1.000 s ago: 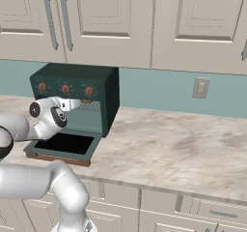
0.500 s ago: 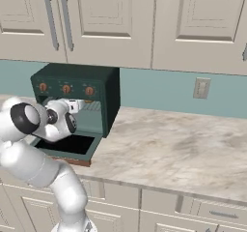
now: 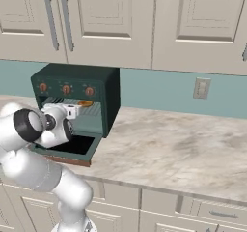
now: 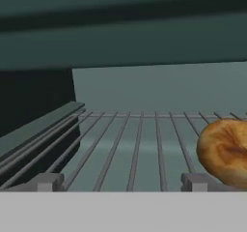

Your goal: Pick up the heated bread from the toaster oven and place it in the bowl. Then move the bread bowl to the dining counter.

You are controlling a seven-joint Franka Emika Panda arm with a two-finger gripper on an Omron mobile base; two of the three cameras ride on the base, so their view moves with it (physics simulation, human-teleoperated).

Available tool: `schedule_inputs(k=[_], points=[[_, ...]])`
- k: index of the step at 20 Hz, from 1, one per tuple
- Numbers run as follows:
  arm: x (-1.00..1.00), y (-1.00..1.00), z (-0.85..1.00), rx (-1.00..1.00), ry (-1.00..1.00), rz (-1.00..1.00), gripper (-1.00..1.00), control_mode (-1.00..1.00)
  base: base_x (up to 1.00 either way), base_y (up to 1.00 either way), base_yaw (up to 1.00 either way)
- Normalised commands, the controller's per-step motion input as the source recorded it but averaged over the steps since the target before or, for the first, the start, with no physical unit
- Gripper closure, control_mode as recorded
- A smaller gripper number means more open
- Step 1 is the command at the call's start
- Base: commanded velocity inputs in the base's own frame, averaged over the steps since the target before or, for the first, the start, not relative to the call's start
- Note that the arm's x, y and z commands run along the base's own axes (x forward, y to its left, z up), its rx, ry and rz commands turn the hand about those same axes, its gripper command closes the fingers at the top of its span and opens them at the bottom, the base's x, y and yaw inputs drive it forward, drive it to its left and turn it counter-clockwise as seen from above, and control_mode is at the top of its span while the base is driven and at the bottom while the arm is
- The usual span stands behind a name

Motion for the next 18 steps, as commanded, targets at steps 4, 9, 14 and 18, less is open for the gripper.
schedule_inputs(k=[4,9,14,18], points=[[-1.0,-0.03,0.25,0.0,0.9,-0.17,-1.0,-1.0,0.0,0.0,0.0],[-1.0,-0.12,0.13,0.0,0.97,-0.18,-1.0,-1.0,0.0,0.0,0.0],[-1.0,-0.13,0.09,0.0,0.98,-0.17,-1.0,-1.0,0.0,0.0,0.0],[-1.0,-0.18,0.11,0.0,0.97,-0.16,-1.0,-1.0,0.0,0.0,0.0]])
